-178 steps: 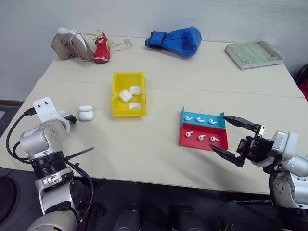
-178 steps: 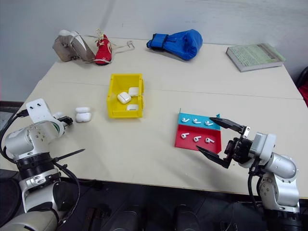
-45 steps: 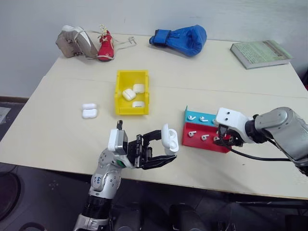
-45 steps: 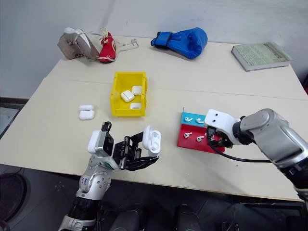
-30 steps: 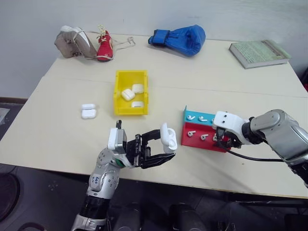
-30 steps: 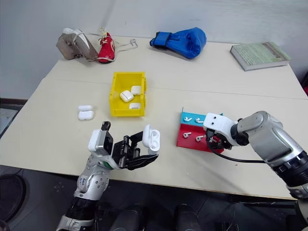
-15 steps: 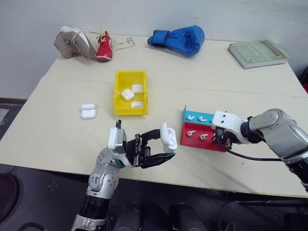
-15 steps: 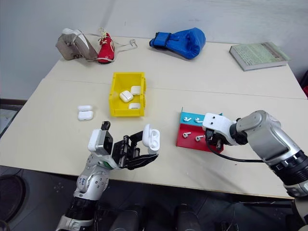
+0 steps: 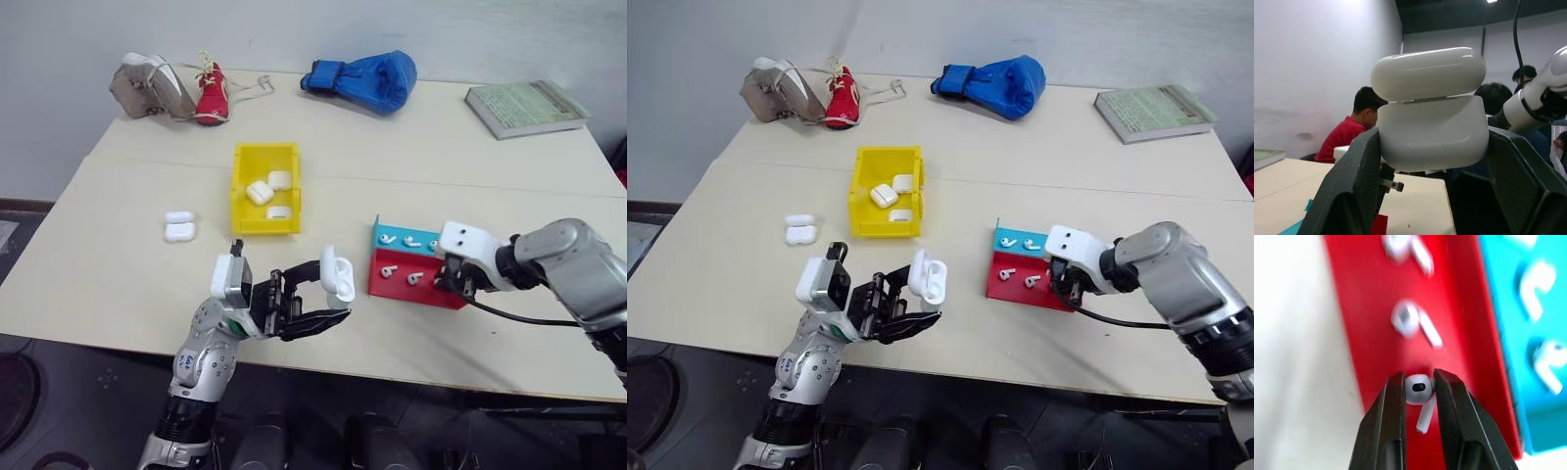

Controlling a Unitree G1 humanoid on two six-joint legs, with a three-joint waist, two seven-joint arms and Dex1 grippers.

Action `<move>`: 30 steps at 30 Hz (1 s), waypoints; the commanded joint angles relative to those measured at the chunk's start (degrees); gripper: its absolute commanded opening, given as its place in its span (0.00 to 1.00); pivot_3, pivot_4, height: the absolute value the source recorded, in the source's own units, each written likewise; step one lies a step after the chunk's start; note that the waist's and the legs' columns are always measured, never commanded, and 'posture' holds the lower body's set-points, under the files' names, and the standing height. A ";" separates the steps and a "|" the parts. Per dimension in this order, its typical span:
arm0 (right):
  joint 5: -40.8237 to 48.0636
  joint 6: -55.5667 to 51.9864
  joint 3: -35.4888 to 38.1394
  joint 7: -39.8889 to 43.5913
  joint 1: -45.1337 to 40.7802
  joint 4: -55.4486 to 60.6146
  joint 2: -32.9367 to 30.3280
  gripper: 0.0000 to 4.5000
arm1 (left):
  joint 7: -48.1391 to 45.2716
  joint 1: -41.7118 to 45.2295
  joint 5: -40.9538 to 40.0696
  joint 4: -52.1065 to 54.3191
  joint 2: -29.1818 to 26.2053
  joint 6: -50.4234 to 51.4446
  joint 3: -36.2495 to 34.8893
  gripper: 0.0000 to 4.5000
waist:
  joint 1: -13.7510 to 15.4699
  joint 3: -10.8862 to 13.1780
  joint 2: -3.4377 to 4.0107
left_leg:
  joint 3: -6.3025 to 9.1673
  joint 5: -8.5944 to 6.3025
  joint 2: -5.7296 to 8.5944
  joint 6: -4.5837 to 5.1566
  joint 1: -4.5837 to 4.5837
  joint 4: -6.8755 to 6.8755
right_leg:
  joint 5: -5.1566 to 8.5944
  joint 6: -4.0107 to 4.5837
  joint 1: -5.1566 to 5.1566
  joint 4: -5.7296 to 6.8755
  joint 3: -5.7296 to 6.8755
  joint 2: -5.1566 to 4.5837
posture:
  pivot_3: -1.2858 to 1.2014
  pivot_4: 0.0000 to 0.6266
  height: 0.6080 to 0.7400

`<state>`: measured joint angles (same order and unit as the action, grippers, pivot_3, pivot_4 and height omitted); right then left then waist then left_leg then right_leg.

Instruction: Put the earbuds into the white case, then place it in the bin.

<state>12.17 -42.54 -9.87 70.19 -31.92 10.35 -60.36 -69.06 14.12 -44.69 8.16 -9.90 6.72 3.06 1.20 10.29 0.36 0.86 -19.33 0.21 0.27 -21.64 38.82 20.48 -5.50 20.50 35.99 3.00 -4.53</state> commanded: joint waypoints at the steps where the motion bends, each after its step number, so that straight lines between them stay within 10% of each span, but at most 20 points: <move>1: 10.80 4.37 13.18 4.71 3.59 5.26 0.73 0.10 | -1.07 1.38 -3.40 1.30 -0.45 2.29 -1.21 0.61 | 0.14 0.00 0.00 | 0.01 0.00 0.00 0.00 -0.01 0.00 | 0.00 0.00 -0.02 0.00 0.01 0.00 | 0.52 0.24 1.00; 6: 38.01 2.69 33.60 -4.40 8.68 15.26 17.38 0.10 | -1.88 4.02 -5.53 0.61 0.12 5.34 -1.38 0.61 | 0.08 0.03 -0.10 | 0.07 -0.02 0.00 0.03 -0.01 0.03 | -0.04 -0.08 -0.15 0.01 0.08 0.02 | 0.52 0.24 1.00; 12: 52.27 4.38 31.95 -24.19 8.27 25.78 31.75 0.10 | -2.31 6.63 -5.54 0.04 2.12 6.06 -1.08 0.61 | -0.38 0.01 -0.07 | 0.06 -0.01 -0.02 0.03 0.00 0.16 | -0.05 -0.08 -0.14 0.09 0.03 0.04 | 0.52 0.24 1.00; 30: 47.39 14.39 16.95 -26.71 7.54 28.57 36.64 0.10 | -1.31 10.36 -5.02 0.78 5.81 6.06 -1.22 0.61 | -1.15 0.01 -0.07 | 0.06 -0.01 0.02 0.04 -0.01 0.05 | -0.05 -0.08 -0.08 0.15 -0.01 0.04 | 0.52 0.24 1.00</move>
<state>60.71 -30.14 7.50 42.49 -24.40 38.00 -24.00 -70.64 24.17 -49.23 7.05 -4.56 13.09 1.34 0.06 10.30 0.29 0.91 -19.34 0.23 0.32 -21.64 38.87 20.43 -5.59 20.42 36.14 2.99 -4.49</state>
